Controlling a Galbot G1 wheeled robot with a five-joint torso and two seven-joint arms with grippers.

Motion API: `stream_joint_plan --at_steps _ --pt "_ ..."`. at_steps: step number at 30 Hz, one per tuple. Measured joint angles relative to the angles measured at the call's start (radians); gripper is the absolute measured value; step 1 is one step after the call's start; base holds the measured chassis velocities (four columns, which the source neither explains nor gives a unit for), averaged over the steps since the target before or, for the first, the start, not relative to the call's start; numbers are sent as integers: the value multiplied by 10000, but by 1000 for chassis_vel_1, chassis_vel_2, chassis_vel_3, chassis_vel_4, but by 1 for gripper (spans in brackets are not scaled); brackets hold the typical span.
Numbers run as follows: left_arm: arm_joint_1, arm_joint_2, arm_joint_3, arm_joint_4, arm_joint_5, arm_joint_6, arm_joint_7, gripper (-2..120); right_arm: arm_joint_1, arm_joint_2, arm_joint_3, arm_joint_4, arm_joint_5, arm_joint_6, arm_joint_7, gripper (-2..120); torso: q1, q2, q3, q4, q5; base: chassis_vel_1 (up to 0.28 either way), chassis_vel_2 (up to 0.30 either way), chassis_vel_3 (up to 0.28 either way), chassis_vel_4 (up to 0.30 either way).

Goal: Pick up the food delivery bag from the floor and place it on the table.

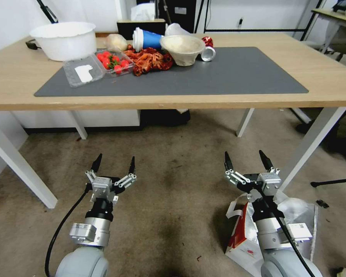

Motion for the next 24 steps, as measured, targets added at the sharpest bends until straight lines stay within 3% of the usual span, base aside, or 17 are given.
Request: stream_joint_plan --at_steps 18,24 --pt "-50 -2 -4 46 -52 12 61 100 12 42 27 -7 23 -7 0 100 -127 -671 -548 0 1 0 0 0 0" --pt "-58 -19 8 50 -57 17 70 100 11 44 45 -19 29 -11 0 100 -145 -980 -839 0 1 0 0 0 0"
